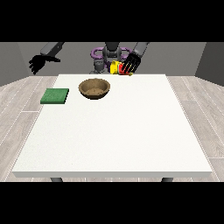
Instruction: Pick the cup and pour the ball into the bowl, then pick the bowl and place it on the pad
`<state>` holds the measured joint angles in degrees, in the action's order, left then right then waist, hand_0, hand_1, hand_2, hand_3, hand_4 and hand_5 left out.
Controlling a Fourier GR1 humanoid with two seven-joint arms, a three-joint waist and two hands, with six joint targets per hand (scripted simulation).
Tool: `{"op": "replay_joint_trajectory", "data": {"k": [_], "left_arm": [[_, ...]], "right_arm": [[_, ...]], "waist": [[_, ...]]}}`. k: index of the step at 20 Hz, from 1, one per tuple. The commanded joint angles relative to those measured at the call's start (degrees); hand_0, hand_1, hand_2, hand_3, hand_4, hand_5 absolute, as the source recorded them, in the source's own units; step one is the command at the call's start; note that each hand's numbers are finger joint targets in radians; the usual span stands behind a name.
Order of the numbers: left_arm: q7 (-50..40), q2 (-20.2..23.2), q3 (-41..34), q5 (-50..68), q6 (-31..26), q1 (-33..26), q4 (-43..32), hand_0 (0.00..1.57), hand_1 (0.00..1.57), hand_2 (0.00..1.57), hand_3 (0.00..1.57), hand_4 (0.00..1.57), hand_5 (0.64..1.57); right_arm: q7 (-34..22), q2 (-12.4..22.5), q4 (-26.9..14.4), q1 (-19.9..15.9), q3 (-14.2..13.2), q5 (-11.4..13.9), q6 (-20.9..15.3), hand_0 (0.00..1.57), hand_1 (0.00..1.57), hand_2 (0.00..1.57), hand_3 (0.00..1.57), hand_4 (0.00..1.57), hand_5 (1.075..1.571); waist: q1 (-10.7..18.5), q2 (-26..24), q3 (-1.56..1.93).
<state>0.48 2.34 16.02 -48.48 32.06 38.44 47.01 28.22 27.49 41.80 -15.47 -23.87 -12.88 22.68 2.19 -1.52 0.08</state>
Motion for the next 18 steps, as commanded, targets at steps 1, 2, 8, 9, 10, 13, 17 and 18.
{"op": "replay_joint_trajectory", "data": {"k": [1,2,8,9,10,13,17,18], "left_arm": [[-5.91,-0.76,3.78,-7.71,-0.82,-0.69,-0.06,1.2,1.2,1.57,1.57,0.98,1.569],[-12.26,-2.23,9.41,-7.82,-0.04,0.43,1.98,1.08,1.08,1.57,1.57,0.96,1.57],[-20.0,-2.31,12.43,-15.54,-7.16,7.46,3.32,0.56,0.56,1.57,1.56,0.91,1.57],[-21.22,-2.32,15.69,-17.29,-2.47,4.0,2.66,0.53,0.53,1.57,1.57,0.93,1.569],[-20.85,-2.32,13.44,-18.44,-5.76,7.2,2.31,0.55,0.55,1.57,1.57,0.93,1.565],[-24.1,-2.33,18.66,-21.91,-7.08,7.27,3.45,0.55,0.55,1.57,1.57,0.88,1.571],[-29.86,-2.34,23.97,-26.92,-6.58,6.15,4.33,0.3,0.3,1.57,1.57,0.9,1.57],[-27.7,-2.34,21.92,-27.45,-9.27,8.33,5.27,0.28,0.28,1.57,1.57,0.86,1.57]], "right_arm": [[-0.12,-0.59,-1.79,0.89,0.08,0.41,-1.24,0.0,0.0,0.0,0.0,0.0,1.55],[1.44,-0.29,-3.04,-1.18,0.46,0.78,-0.02,0.0,0.0,0.06,0.0,0.0,1.551],[1.37,1.91,-4.93,-3.61,1.15,2.09,0.2,0.0,0.0,0.0,0.0,0.0,1.537],[-2.32,1.37,-3.46,-8.13,1.54,1.58,-1.77,0.0,0.0,0.0,0.03,0.0,1.533],[-1.61,0.93,-3.37,-7.51,1.88,2.47,-3.45,0.0,0.0,0.0,0.18,0.0,1.534],[-3.03,-1.56,-3.16,-10.41,3.2,3.22,-5.98,0.0,0.0,0.0,0.22,0.0,1.533],[-4.5,-2.05,-3.82,-13.67,3.57,2.64,-5.38,0.0,0.0,0.0,0.22,0.0,1.533],[-1.77,-0.49,-4.55,-12.47,2.98,2.71,-4.1,0.0,0.0,0.0,0.3,0.0,1.528]], "waist": [[0.43,-2.06,-0.04],[-0.87,-1.06,0.0],[-1.12,0.48,-0.02],[-1.89,1.73,-0.06],[-1.29,1.42,-0.06],[-1.85,0.6,-0.06],[-4.05,3.79,-0.07],[-2.57,4.6,-0.05]]}}
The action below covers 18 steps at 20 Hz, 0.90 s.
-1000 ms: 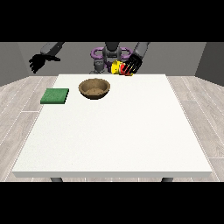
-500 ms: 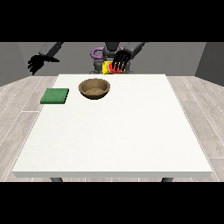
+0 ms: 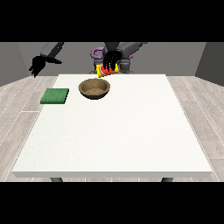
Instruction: Pick the cup and pour the ball into the bowl, then pick the bowl and place it on the pad
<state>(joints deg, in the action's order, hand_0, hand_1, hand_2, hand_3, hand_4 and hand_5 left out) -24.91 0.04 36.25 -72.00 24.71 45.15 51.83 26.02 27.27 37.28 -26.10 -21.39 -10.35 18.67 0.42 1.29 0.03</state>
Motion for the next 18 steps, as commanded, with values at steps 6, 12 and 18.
{"op": "replay_joint_trajectory", "data": {"k": [6,12,18], "left_arm": [[-1.83,-0.04,9.52,-7.26,-8.86,-0.23,0.46,0.05,0.05,1.57,1.57,1.09,1.495],[1.51,-0.04,10.63,-11.19,-20.43,7.59,0.71,0.61,0.61,1.57,1.57,1.23,1.387],[5.42,1.39,9.22,-17.15,-24.68,12.36,-0.1,1.55,1.55,1.57,1.57,1.2,1.457]], "right_arm": [[-0.43,-2.15,-0.3,-3.92,0.77,-0.72,0.04,0.0,0.0,0.0,0.28,0.0,1.523],[-0.04,-2.33,-1.85,-3.98,1.2,-0.08,-0.32,0.0,0.0,0.0,0.07,0.0,1.519],[3.06,-0.43,-3.02,0.36,1.12,0.3,2.55,0.0,0.0,0.0,0.19,0.0,1.515]], "waist": [[-2.42,2.05,0.02],[-1.89,1.08,0.05],[-0.72,0.12,0.03]]}}
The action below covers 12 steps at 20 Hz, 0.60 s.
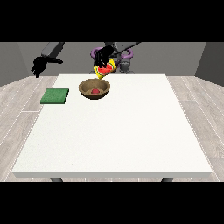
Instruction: Pick the cup and pour the ball into the bowl, then pick the bowl and place it on the pad
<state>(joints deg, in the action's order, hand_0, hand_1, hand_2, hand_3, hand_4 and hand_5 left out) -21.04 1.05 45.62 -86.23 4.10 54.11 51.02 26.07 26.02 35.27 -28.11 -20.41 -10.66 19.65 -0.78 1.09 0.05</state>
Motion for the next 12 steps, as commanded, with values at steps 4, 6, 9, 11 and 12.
{"op": "replay_joint_trajectory", "data": {"k": [4,6,9,11,12], "left_arm": [[2.86,0.15,-3.6,-4.89,-3.09,1.1,0.65,1.53,1.53,1.57,1.57,1.21,1.457],[1.33,-1.02,-0.84,-6.3,-6.37,-0.72,5.48,1.5,1.5,1.57,1.57,1.21,1.457],[3.4,-1.02,-5.5,-4.42,-4.94,-1.46,4.53,1.53,1.53,1.57,1.57,1.2,1.462],[3.21,-0.56,-11.05,4.34,2.11,-6.77,10.0,0.0,0.0,1.57,1.57,1.32,1.364],[2.52,0.06,-14.11,6.17,4.64,-6.75,11.21,0.0,0.0,1.57,1.57,1.27,1.452]], "right_arm": [[0.22,-0.96,0.9,0.92,0.88,0.31,-1.06,0.0,0.0,0.0,0.14,0.0,1.52],[1.63,0.66,-1.89,1.16,-0.94,-0.88,0.18,0.0,0.0,0.0,0.26,0.0,1.528],[-1.47,-3.85,-0.42,1.27,1.57,0.06,-2.22,0.0,0.0,0.0,0.0,0.43,1.555],[-1.36,-0.36,-1.86,2.72,-0.88,-1.3,-0.82,0.0,0.0,0.0,0.0,0.43,1.555],[-0.51,-1.29,-1.85,3.9,-0.22,-0.85,-0.41,0.0,0.0,0.0,0.0,0.43,1.555]], "waist": [[-1.14,-0.2,-0.04],[1.41,0.26,-0.01],[0.91,-1.67,-0.05],[5.13,-1.16,-0.16],[5.35,-0.28,-0.19]]}}
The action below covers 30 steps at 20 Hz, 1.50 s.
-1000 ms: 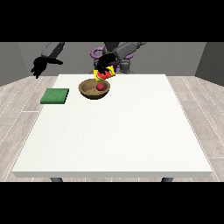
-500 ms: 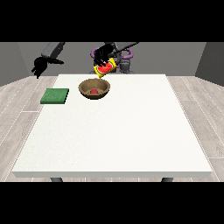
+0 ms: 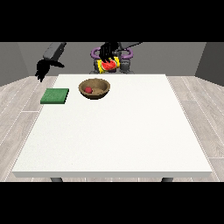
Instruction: Pick the cup and pour the ball into the bowl, then pick the bowl and place it on the pad
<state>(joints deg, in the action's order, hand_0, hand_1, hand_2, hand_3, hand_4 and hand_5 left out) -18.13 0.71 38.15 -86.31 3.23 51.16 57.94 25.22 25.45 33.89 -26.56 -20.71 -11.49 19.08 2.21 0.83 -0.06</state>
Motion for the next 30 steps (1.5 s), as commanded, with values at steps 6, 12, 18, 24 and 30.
{"op": "replay_joint_trajectory", "data": {"k": [6,12,18,24,30], "left_arm": [[5.3,5.29,-20.88,21.69,12.85,-9.85,8.46,0.37,0.37,1.57,1.57,0.86,1.568],[17.07,1.98,-31.31,41.55,15.85,-13.79,10.01,1.18,1.18,1.4,1.12,0.77,1.537],[26.54,0.58,-41.23,59.12,10.85,-12.25,8.66,0.29,0.29,0.0,0.0,0.83,1.559],[35.18,-0.22,-44.95,66.91,10.81,-16.92,1.13,0.0,0.0,0.0,0.0,0.0,1.516],[33.68,-0.33,-43.72,68.34,8.31,-15.75,1.27,0.0,0.0,0.0,0.0,0.0,1.531]], "right_arm": [[-2.39,-2.84,0.79,1.54,-0.15,-0.63,-3.57,0.0,0.0,0.0,0.0,0.48,1.561],[-1.79,-4.8,3.27,-1.82,-1.04,-2.33,-5.09,0.0,0.0,0.0,0.0,0.26,1.565],[-4.29,-8.21,6.43,-4.48,1.51,-2.13,-5.27,0.0,0.0,0.0,0.0,0.39,1.57],[-7.79,-13.81,10.66,-3.53,7.25,0.59,-7.06,0.0,0.0,0.0,0.0,0.23,1.549],[-6.22,-13.57,6.79,-3.28,6.61,0.86,-8.99,0.0,0.0,0.0,0.0,0.0,1.544]], "waist": [[6.8,-0.1,-0.22],[6.1,9.74,-0.29],[3.12,13.59,-0.17],[-3.13,12.07,-0.01],[-1.53,10.09,0.07]]}}
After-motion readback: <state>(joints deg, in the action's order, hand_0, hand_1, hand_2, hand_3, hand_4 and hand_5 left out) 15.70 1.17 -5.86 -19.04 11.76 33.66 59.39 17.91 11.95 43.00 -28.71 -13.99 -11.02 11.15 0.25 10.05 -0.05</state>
